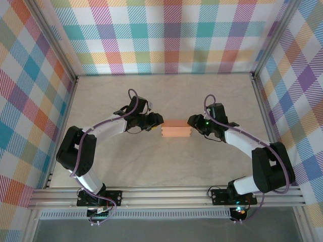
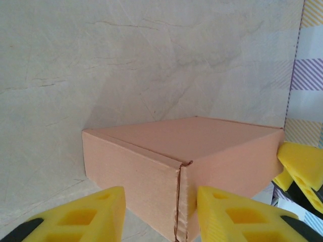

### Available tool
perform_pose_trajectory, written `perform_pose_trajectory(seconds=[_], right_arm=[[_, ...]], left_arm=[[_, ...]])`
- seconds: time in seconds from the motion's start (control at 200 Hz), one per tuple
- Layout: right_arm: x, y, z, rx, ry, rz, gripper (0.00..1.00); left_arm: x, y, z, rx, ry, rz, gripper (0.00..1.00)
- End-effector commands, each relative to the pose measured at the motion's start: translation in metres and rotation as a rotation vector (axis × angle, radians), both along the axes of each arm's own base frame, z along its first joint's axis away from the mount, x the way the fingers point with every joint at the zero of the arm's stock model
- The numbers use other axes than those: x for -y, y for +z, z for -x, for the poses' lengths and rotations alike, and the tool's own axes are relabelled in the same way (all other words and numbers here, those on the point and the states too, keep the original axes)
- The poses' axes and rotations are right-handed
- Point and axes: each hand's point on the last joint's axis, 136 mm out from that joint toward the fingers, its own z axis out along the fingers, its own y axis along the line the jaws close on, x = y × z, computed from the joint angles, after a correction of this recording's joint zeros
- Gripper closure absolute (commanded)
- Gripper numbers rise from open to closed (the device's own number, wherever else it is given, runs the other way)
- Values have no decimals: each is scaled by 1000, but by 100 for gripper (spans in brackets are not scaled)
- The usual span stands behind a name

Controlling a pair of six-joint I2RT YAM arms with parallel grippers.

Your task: Fold the paper box

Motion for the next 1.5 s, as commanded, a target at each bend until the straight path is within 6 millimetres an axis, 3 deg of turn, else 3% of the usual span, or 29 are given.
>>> perform_pose_trajectory(seconds=[0.0,0.105,0.24,0.375,0.505,0.55,0.685,0.77,0.845,0.955,1.065,1.215,1.27,1.495], right_arm=[[-2,-15,5,-38,-2,-26,68],[1,-26,6,-48,-7,-10,81],[2,-32,7,-54,-14,-10,96],[1,-28,5,-40,-12,-16,100],[0,-22,3,-26,-8,-23,100],[-1,-19,1,-17,-6,-25,93],[1,-6,-2,17,-4,-14,68],[2,1,-3,36,-6,2,53],[4,9,-4,54,-8,13,39],[9,16,-5,76,-24,35,27],[13,22,-5,85,-19,48,14],[21,24,-1,86,-20,43,9],[26,25,0,88,-29,41,9],[47,20,7,87,-66,44,9]], left_arm=[[-11,-32,13,-78,-11,-61,62],[-12,-41,16,-86,-22,-74,74],[-16,-50,18,-99,-21,-82,83],[-18,-53,18,-90,-26,-101,92],[-23,-55,17,-78,-26,-132,92],[-23,-52,17,-69,-27,-133,89],[-24,-33,10,-9,-29,-136,59],[-24,-20,5,29,-30,-140,47],[-19,-3,-2,82,-45,-120,37],[-10,32,-16,246,-118,-120,23],[1,62,-27,476,-318,-176,20],[18,88,-27,793,-592,-263,22],[25,87,-24,861,-691,-297,28],[49,63,8,898,-1147,-312,31]])
